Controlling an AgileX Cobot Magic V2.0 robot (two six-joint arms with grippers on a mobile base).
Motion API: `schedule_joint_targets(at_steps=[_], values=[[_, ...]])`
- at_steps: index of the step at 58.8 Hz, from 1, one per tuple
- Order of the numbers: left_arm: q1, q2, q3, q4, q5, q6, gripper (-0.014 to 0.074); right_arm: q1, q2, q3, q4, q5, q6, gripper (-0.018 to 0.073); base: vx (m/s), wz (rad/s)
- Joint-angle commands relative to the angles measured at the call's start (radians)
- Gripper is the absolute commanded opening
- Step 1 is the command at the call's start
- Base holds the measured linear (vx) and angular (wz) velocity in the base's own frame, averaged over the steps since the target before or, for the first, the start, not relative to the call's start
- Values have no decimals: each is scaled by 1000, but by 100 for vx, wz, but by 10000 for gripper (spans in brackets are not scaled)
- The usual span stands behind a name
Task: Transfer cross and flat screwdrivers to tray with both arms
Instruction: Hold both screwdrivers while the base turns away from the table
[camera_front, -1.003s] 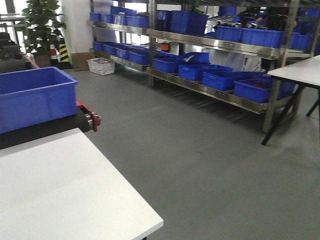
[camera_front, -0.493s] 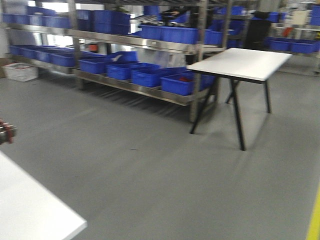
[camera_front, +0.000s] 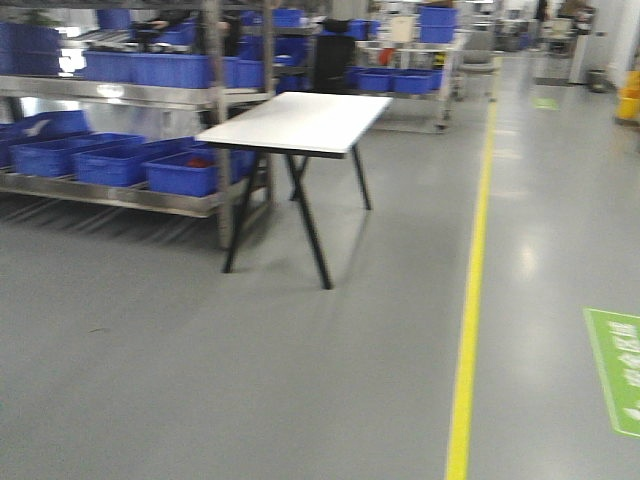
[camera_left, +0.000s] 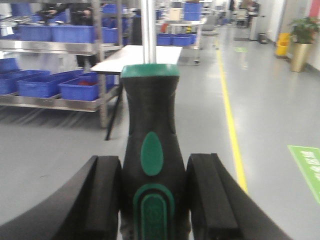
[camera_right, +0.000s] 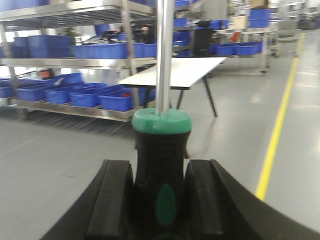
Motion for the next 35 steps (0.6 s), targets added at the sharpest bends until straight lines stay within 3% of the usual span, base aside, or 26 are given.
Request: schedule_joint_targets(at_steps=[1, 19, 35], values=[[-4, 12, -28, -9, -92, -9, 0, -5, 6, -28, -8, -90, -8, -8, 21, -65], [-4, 12, -28, -9, -92, -9, 0, -5, 6, -28, -8, -90, -8, -8, 23, -52], [-4, 12, -28, -9, -92, -9, 0, -5, 6, -28, -8, -90, -8, -8, 28, -24]])
